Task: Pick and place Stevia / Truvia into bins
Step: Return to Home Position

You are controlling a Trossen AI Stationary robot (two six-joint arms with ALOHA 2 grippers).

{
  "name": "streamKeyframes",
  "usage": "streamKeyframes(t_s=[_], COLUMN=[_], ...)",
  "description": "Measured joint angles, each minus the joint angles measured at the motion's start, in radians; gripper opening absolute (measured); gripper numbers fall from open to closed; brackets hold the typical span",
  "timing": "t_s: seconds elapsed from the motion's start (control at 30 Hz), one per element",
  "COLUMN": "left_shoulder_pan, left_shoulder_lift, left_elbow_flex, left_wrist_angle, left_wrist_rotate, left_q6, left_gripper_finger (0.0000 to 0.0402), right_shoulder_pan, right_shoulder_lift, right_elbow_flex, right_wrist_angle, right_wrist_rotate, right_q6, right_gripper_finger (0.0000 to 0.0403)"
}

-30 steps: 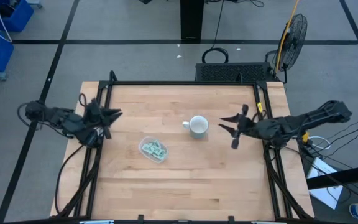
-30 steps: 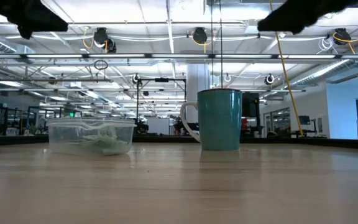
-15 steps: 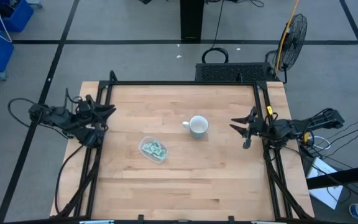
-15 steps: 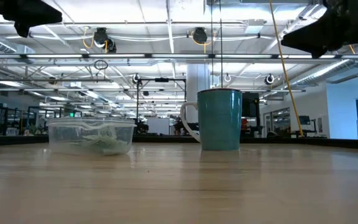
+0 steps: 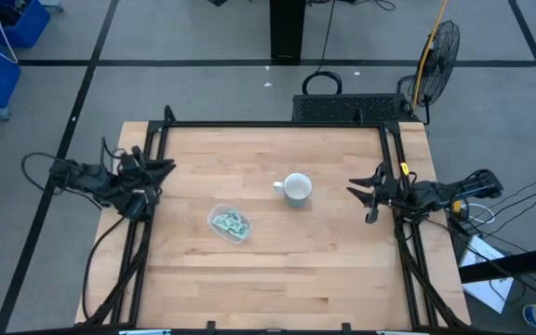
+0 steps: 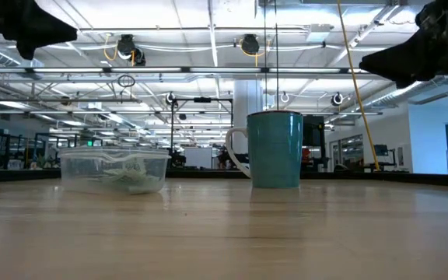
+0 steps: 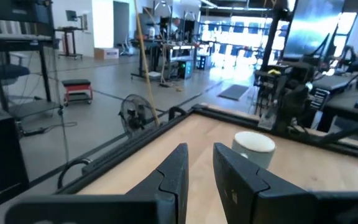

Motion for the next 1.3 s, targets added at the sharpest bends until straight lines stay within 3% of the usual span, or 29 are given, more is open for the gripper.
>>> streamKeyframes(t_s=[0.27, 0.37, 0.53, 0.93, 1.3], left_shoulder_pan=[0.0, 0.0, 0.0, 0.001, 0.002], left_shoulder_lift=[-0.001, 0.0, -0.001, 0.002, 0.003], left_elbow_flex=[-0.176, -0.242, -0.311, -0.401, -0.428], left_wrist_angle=[0.192, 0.246, 0.324, 0.433, 0.514], left_wrist_rotate=[0.045, 0.163, 0.323, 0.347, 0.491], left_q6=[0.043, 0.093, 0.177, 0.173, 0.244], left_gripper_finger=[0.0079, 0.0079, 0.0079, 0.0079, 0.0079], right_shoulder_pan=[0.0, 0.0, 0.0, 0.0, 0.0], right_shoulder_lift=[-0.023, -0.023, -0.023, -0.023, -0.023], right_elbow_flex=[-0.046, -0.058, -0.06, -0.061, -0.063], right_wrist_angle=[0.049, 0.064, 0.079, 0.081, 0.079], right_wrist_rotate=[-0.024, -0.08, -0.074, -0.074, -0.074], right_q6=[0.004, -0.002, -0.014, -0.036, -0.036], right_gripper_finger=[0.0107, 0.0106, 0.0106, 0.0107, 0.0107])
